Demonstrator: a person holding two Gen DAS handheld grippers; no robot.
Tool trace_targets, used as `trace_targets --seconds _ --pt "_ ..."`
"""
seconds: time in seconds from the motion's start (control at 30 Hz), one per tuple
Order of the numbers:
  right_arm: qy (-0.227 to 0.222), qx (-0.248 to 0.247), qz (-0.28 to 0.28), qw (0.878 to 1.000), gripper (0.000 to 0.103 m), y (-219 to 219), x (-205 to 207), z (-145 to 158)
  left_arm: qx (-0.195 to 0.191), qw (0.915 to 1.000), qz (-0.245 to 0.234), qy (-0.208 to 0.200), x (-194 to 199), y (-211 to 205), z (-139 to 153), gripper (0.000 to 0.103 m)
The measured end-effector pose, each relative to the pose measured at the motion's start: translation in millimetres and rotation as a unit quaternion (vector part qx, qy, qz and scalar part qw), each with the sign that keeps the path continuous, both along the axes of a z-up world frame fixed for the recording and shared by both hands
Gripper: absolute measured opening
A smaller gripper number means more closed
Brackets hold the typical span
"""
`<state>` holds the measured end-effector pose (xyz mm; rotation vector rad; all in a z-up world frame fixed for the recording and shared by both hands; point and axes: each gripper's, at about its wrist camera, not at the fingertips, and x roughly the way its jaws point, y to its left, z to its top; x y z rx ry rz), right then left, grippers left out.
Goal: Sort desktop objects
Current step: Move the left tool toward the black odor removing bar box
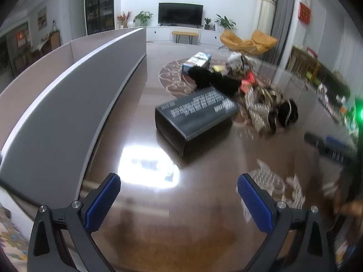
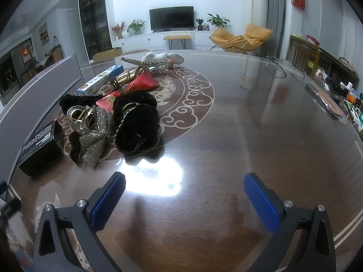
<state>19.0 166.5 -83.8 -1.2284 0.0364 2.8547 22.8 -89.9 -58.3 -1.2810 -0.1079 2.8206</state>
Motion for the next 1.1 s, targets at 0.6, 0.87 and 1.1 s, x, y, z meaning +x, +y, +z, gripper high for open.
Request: trace_targets --seconds 0.6,0.87,1.1 --pt "0.010 -0.014 -0.004 1.000 0.103 4.0 2.2 2.0 -0.057 0.9826 -0.125 -0.125 -91.6 25.3 -23.6 0.103" --pt "0.016 -0.021 -0.003 1.000 0.103 5.0 4.2 3.5 -0.060 0.9806 -0.142 -0.122 -94.7 26.9 -24.2 0.103" --pt "0.021 -0.028 -0.001 0.999 0.103 6.0 5.8 4.1 -0.062 0.9783 -0.145 -0.134 -101.6 28.7 -23.5 0.103"
